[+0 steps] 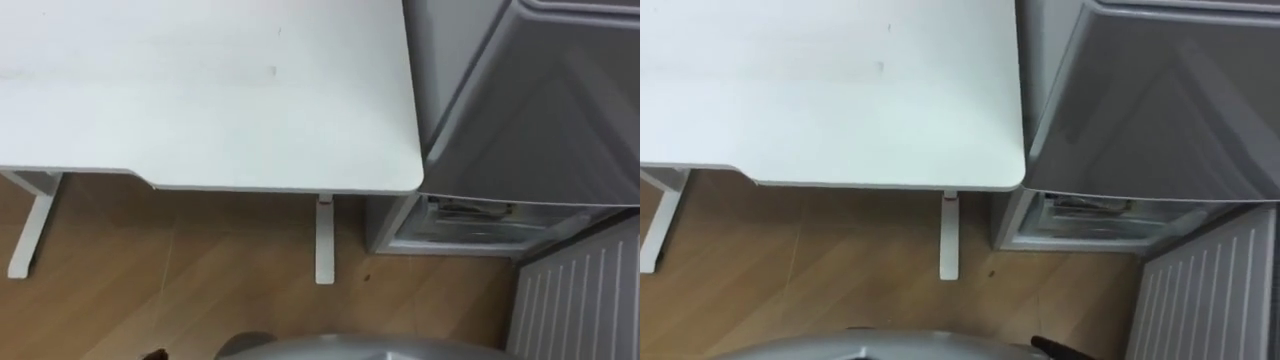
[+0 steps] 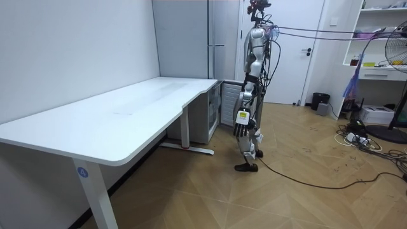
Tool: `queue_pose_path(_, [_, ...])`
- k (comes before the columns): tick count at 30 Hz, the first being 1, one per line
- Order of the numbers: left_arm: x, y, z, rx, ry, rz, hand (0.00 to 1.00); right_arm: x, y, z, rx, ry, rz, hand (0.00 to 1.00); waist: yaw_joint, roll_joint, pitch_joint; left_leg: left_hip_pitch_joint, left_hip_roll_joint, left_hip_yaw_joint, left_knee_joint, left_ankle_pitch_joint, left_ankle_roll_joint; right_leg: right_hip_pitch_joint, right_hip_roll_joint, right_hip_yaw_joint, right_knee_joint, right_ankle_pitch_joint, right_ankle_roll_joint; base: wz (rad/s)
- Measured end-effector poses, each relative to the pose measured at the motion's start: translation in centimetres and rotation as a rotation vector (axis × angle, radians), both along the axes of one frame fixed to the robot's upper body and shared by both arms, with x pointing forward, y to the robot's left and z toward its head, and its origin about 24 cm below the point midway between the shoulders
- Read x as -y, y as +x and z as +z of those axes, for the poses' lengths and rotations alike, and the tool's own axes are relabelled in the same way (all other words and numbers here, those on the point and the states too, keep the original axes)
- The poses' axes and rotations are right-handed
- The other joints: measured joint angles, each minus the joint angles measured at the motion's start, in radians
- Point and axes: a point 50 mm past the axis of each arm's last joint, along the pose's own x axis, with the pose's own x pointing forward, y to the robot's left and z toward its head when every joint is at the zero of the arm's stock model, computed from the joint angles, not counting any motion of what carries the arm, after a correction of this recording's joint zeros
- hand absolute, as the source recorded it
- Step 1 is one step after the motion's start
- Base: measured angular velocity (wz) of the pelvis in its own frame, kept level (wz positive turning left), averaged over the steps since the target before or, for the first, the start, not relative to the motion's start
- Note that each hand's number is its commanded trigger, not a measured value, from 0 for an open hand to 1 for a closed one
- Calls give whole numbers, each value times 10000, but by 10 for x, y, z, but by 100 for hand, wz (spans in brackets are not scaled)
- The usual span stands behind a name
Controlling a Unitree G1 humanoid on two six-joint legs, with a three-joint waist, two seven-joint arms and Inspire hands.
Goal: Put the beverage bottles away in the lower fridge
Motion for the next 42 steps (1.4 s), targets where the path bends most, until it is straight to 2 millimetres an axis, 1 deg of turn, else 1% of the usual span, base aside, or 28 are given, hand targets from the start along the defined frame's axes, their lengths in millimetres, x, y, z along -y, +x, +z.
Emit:
queue_pose_path(2, [0, 5, 0, 140, -5, -42, 0, 2, 12, 1, 248, -340, 753, 0, -19, 11, 34, 34, 11, -7, -38, 2, -3, -19, 32, 95, 1, 30, -25, -15])
queue_pose_path(4, [0, 9, 1, 302, -1, -72, 0, 6, 22, 3, 401, -699, 1263, 0, -86, 13, 46, 45, 11, 6, -88, 2, -4, -23, 43, 193, 15, 34, -27, -8])
queue_pose_path(6, [-1, 10, 1, 462, 33, -91, 0, 14, 38, 7, 793, -1319, 1757, 0, -201, 12, 64, 66, 9, 44, -114, 3, -5, -44, 42, 234, 15, 40, -25, -8])
queue_pose_path(7, [-2, 11, 1, 513, 79, -124, 0, 21, 51, 12, 1180, -1793, 2048, 0, -291, -38, 16, 77, 9, 70, -117, 4, -5, -73, 38, 253, 32, 41, -25, -10])
queue_pose_path(9, [-4, 15, 3, 768, 147, -190, 0, 36, 81, 27, 2234, -3017, 2685, 0, -479, -16, 25, 56, -5, 80, -110, 10, 1, -168, 38, 325, 18, 41, -26, -11])
queue_pose_path(10, [-5, 15, 4, 809, 184, -200, 0, 39, 88, 31, 2521, -3323, 2790, 0, -518, -28, 16, 71, -5, 81, -108, 15, 0, -164, 38, 329, 19, 41, -26, -8])
queue_pose_path(11, [-7, 15, 5, 909, 252, -208, 0, 44, 99, 40, 2972, -3951, 3090, 0, -530, -84, -11, 126, -6, 104, -134, 22, -9, -165, 40, 392, 22, 41, -25, -9])
queue_pose_path(12, [-7, 16, 5, 969, 272, -197, 0, 47, 105, 45, 3205, -4311, 3350, 0, -538, -109, -6, 171, -5, 128, -166, 24, -13, -164, 45, 449, 21, 41, -25, -20])
queue_pose_path(13, [-9, 15, 5, 1042, 298, -91, 0, 51, 118, 58, 3778, -5021, 3764, 0, -550, -154, -17, 241, 2, 206, -218, 24, -13, -170, 47, 534, 17, 41, -25, -22])
queue_pose_path(15, [-12, 14, 6, 1062, 364, 103, 0, 61, 138, 83, 4802, -6427, 3923, 0, -641, -251, -33, 277, 4, 290, -268, 24, -13, -225, 46, 677, 27, 41, -26, -18])
queue_pose_path(16, [-12, 11, 6, 1024, 388, 136, 0, 63, 142, 91, 5070, -6801, 3968, 0, -639, -264, -42, 292, 3, 316, -302, 24, -13, -253, 45, 701, 32, 41, -25, -24])
queue_pose_path(17, [-14, 9, 6, 1039, 465, 240, 0, 67, 151, 105, 5569, -7537, 3947, 0, -685, -303, -63, 305, 4, 374, -323, 24, -13, -313, 45, 828, 36, 41, -25, -24])
queue_pose_path(18, [-16, 7, 7, 1039, 588, 364, 0, 71, 157, 117, 5974, -8257, 3828, 0, -820, -342, -82, 307, 1, 375, -355, 24, -13, -341, 45, 865, 37, 41, -25, -20])
queue_pose_path(19, [-16, 3, 7, 966, 648, 437, 0, 74, 157, 123, 6124, -8598, 3685, 0, -844, -373, -86, 321, 0, 381, -390, 25, -13, -347, 45, 890, 35, 41, -25, -12])
queue_pose_path(20, [-18, 0, 7, 952, 725, 513, 0, 78, 155, 134, 6300, -9285, 3515, 0, -852, -426, -108, 368, 0, 414, -464, 26, -15, -362, 51, 961, 28, 41, -25, -19])
queue_pose_path(21, [-18, -4, 7, 878, 759, 608, 0, 81, 154, 146, 6566, -9936, 3385, 0, -848, -417, -116, 466, -1, 441, -551, 26, -16, -357, 61, 1094, 23, 43, -25, -24])
queue_pose_path(22, [-19, -10, 8, 769, 789, 687, 0, 82, 155, 152, 6698, -10269, 3364, 0, -841, -408, -114, 517, -2, 430, -578, 27, -16, -338, 62, 1102, 22, 47, -26, -29])
queue_pose_path(23, [-20, -16, 8, 661, 858, 778, 0, 84, 156, 163, 6920, -10942, 3267, 0, -912, -388, -111, 604, -3, 416, -649, 27, -17, -313, 68, 1119, 18, 64, -29, -18])
queue_pose_path(24, [-21, -20, 8, 624, 982, 784, 0, 87, 157, 174, 7107, -11669, 3107, 0, -1057, -383, -117, 626, -8, 402, -710, 30, -22, -314, 73, 1094, 11, 76, -25, -10])
queue_pose_path(27, [-22, -25, 9, 593, 1055, 805, 0, 92, 156, 190, 7354, -13030, 2576, 0, -1102, -376, -116, 756, -23, 410, -896, 72, -33, -326, 80, 1135, 12, 97, -23, -9])
queue_pose_path(29, [-22, -25, 10, 649, 1084, 794, 0, 93, 153, 195, 7375, -13445, 2258, 0, -1119, -369, -128, 777, -24, 410, -930, 90, -38, -328, 83, 1129, 10, 101, -22, -4])
queue_pose_path(33, [-22, -27, 10, 631, 1186, 816, 0, 96, 146, 193, 7079, -13748, 1984, 0, -1109, -338, -137, 785, -41, 402, -1042, 146, -40, -330, 86, 1131, 10, 106, -24, 0])
queue_pose_path(35, [-23, -27, 11, 719, 1271, 798, 0, 97, 140, 190, 6843, -13804, 1850, 0, -1101, -300, -125, 808, -53, 404, -1184, 233, -50, -326, 86, 1154, 10, 114, -29, 0])
queue_pose_path(37, [-23, -27, 12, 771, 1303, 786, 0, 98, 139, 187, 6711, -13735, 1689, 0, -1107, -315, -129, 856, -61, 405, -1266, 298, -67, -321, 86, 1159, 7, 122, -40, 0])
queue_pose_path(40, [-23, -25, 12, 809, 1303, 764, 0, 102, 134, 176, 6260, -13340, 1420, 0, -1108, -323, -113, 941, -63, 390, -1374, 366, -86, -316, 90, 1128, -5, 122, -41, 0])
queue_pose_path(41, [-23, -24, 12, 840, 1294, 752, 0, 103, 132, 174, 6185, -13180, 1207, 0, -1118, -317, -87, 925, -62, 380, -1369, 371, -89, -339, 93, 1108, -6, 122, -41, 0])
queue_pose_path(42, [-23, -24, 12, 867, 1308, 759, 0, 106, 129, 173, 6122, -13064, 874, 0, -1134, -282, -86, 904, -62, 377, -1360, 371, -88, -362, 92, 1082, -5, 125, -45, 0])
